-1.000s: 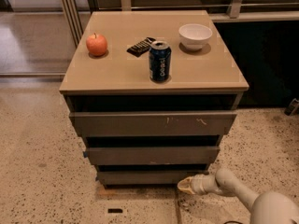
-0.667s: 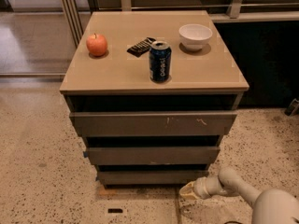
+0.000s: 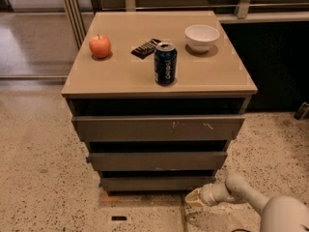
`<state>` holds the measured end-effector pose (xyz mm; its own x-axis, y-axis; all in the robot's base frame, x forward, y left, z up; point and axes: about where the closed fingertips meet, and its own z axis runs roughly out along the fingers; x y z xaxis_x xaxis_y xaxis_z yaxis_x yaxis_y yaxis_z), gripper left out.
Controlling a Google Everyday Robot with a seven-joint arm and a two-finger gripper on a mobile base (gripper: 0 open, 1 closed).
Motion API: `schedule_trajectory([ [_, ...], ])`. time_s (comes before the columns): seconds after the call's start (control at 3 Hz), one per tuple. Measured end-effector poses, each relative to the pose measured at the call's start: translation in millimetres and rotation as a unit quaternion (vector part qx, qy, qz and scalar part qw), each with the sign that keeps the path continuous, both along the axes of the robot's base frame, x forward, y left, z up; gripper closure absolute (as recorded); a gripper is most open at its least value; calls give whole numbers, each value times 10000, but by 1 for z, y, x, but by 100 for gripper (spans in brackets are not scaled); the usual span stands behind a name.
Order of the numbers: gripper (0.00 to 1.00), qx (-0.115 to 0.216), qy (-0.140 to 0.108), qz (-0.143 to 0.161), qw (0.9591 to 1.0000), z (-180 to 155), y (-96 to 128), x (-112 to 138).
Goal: Close bottom drawer
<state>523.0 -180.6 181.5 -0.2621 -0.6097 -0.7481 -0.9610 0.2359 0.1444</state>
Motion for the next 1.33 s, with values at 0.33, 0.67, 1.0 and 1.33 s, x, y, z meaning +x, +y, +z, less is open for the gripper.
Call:
schedule_trajectory([
  [0.33,62,-196,116,75,9997,-2,1,-2],
  [0.67,39,-509,397,123,9978,1,-4,-7],
  [1.0,15,-680,673,86,9954,12,-12,-15],
  [1.33,0,-680,692,76,9952,12,-11,-15],
])
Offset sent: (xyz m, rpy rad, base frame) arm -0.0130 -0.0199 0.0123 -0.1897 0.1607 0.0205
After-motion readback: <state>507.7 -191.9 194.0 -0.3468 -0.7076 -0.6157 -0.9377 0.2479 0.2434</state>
